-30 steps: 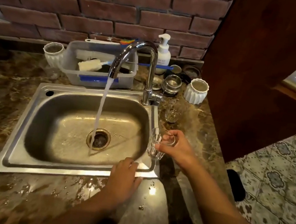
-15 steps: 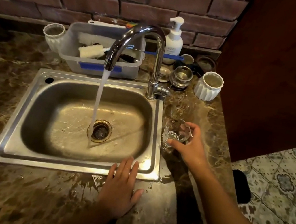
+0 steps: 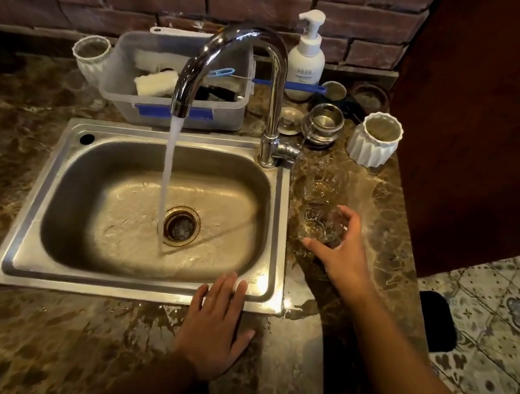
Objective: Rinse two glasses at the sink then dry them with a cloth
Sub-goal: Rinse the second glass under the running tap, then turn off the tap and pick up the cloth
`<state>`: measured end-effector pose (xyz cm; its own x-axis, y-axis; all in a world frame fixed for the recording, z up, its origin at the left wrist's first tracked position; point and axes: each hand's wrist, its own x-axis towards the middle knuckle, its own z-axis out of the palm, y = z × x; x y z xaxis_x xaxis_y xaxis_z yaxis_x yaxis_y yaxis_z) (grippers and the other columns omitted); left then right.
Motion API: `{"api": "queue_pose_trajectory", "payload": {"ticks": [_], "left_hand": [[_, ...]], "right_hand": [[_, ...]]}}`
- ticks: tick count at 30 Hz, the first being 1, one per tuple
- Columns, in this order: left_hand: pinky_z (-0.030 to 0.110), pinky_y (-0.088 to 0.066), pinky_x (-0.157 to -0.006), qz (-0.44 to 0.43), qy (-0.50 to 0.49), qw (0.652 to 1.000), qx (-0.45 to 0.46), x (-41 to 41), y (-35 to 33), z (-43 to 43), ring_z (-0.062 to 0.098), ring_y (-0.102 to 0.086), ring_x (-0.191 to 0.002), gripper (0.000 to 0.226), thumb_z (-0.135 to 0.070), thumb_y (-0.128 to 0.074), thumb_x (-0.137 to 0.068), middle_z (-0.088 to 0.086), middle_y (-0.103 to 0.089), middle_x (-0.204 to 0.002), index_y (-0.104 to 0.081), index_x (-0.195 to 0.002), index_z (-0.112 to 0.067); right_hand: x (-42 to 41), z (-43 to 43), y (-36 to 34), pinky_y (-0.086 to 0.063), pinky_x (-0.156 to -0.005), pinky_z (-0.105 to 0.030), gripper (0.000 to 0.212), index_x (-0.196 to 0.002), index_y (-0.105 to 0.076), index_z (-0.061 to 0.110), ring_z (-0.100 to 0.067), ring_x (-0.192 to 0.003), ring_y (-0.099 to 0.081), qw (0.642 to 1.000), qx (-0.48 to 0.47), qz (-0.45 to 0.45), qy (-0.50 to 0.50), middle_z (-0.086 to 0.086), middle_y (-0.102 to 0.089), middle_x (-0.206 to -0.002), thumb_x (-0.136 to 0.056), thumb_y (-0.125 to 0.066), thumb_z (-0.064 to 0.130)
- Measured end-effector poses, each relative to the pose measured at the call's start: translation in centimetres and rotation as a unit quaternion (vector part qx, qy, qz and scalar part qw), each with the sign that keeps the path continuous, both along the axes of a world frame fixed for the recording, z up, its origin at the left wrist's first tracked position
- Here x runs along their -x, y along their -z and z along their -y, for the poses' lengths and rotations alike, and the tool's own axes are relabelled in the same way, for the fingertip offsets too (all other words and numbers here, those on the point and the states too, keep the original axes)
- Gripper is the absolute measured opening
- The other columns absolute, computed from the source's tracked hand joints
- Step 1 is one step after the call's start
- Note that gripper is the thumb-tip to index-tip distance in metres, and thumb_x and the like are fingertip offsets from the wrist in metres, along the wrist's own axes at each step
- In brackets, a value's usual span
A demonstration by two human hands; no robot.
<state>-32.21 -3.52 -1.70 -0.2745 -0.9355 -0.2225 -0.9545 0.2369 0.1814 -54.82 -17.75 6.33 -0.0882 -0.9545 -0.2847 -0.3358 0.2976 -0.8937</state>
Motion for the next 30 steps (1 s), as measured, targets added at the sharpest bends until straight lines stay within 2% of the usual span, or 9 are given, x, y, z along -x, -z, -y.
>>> {"api": "queue_pose_trajectory", "payload": {"ticks": [5, 10, 13, 16, 19, 22, 24, 27, 30], "left_hand": [[0.049, -0.020, -0.114, -0.004, 0.001, 1.000, -0.010, 0.0, -0.4, 0.1, 0.031, -0.041, -0.145, 0.077, -0.063, -0.037, -0.096, 0.014, -0.039, -0.159, -0.035, -0.154, -0.012], [0.049, -0.020, -0.120, 0.000, -0.006, 1.000, -0.025, 0.1, -0.8, 0.2, 0.029, -0.034, -0.148, 0.079, -0.066, -0.032, -0.097, 0.013, -0.033, -0.162, -0.032, -0.157, -0.014], [0.052, -0.028, -0.119, -0.003, -0.011, 0.999, -0.032, 0.3, -1.1, 0.2, 0.030, -0.036, -0.147, 0.079, -0.066, -0.038, -0.095, 0.014, -0.036, -0.160, -0.037, -0.155, -0.014], [0.048, -0.007, -0.121, -0.009, -0.009, 0.999, -0.041, 0.2, -1.4, 0.2, 0.028, -0.017, -0.154, 0.082, -0.068, -0.029, -0.097, 0.012, -0.018, -0.167, -0.018, -0.160, -0.017], [0.046, 0.004, -0.123, -0.026, 0.004, 0.997, -0.067, -0.3, -2.3, 0.8, 0.025, 0.003, -0.156, 0.085, -0.071, -0.024, -0.096, 0.008, 0.003, -0.170, 0.003, -0.161, -0.023], [0.054, -0.006, -0.122, -0.005, 0.008, 0.997, -0.079, -1.9, -3.7, 2.2, 0.027, -0.010, -0.154, 0.093, -0.079, -0.033, -0.090, 0.006, -0.010, -0.169, -0.004, -0.160, -0.026], [0.059, -0.005, -0.121, 0.018, -0.012, 0.997, -0.076, -3.4, -3.7, 2.6, 0.031, -0.014, -0.153, 0.097, -0.085, -0.027, -0.086, 0.009, -0.014, -0.168, -0.004, -0.160, -0.026], [0.062, -0.006, -0.121, 0.038, -0.023, 0.996, -0.075, -4.5, -3.3, 2.5, 0.031, -0.023, -0.150, 0.101, -0.088, -0.004, -0.082, 0.009, -0.024, -0.164, -0.010, -0.160, -0.025], [0.058, -0.018, -0.120, 0.032, -0.015, 0.996, -0.080, -4.4, -3.0, 2.8, 0.028, -0.031, -0.146, 0.087, -0.080, -0.011, -0.091, 0.006, -0.032, -0.161, -0.016, -0.158, -0.026]], "right_hand": [[0.2, -0.2, -0.1, -0.044, -0.102, -0.031, 0.085, -0.144, -0.033, 0.027, -0.007, -0.123, -0.046, 1.000, -0.001, -0.027, -0.001, 0.012, -0.049, -0.136, -0.077, -0.083, 0.014], [-0.4, -0.2, 0.0, -0.044, -0.110, -0.048, 0.087, -0.142, -0.034, 0.029, -0.019, -0.129, -0.050, 0.998, -0.008, -0.052, 0.026, 0.000, -0.053, -0.142, -0.073, -0.087, 0.018], [-0.8, -0.5, -0.1, -0.042, -0.110, -0.043, 0.087, -0.142, -0.033, 0.027, -0.021, -0.128, -0.052, 0.997, -0.004, -0.067, 0.042, -0.002, -0.055, -0.138, -0.073, -0.087, 0.021], [-1.1, -0.9, -0.6, -0.039, -0.103, -0.031, 0.088, -0.145, -0.031, 0.023, -0.018, -0.127, -0.050, 0.996, -0.007, -0.077, 0.045, -0.001, -0.053, -0.139, -0.075, -0.086, 0.019], [-1.5, -1.1, -1.4, -0.035, -0.111, -0.036, 0.102, -0.154, -0.020, 0.022, -0.022, -0.140, -0.039, 0.991, -0.012, -0.131, 0.029, -0.006, -0.036, -0.155, -0.075, -0.086, 0.025], [-2.3, -1.4, -2.6, -0.034, -0.114, -0.040, 0.095, -0.156, -0.019, 0.021, -0.023, -0.144, -0.033, 0.967, 0.031, -0.252, 0.007, -0.005, -0.030, -0.159, -0.083, -0.078, 0.032], [-3.2, -1.1, -3.5, -0.032, -0.115, -0.038, 0.084, -0.155, -0.024, 0.018, -0.022, -0.145, -0.032, 0.950, 0.081, -0.302, 0.006, -0.005, -0.032, -0.157, -0.088, -0.072, 0.032], [-5.2, 0.5, -5.0, -0.028, -0.115, -0.034, 0.075, -0.152, -0.027, 0.016, -0.021, -0.145, -0.031, 0.946, 0.106, -0.307, 0.006, -0.006, -0.034, -0.156, -0.091, -0.068, 0.032], [-7.1, 2.8, -6.3, -0.024, -0.110, -0.025, 0.073, -0.153, -0.029, 0.014, -0.020, -0.144, -0.033, 0.947, 0.108, -0.302, 0.004, -0.005, -0.033, -0.157, -0.093, -0.067, 0.031]]}}
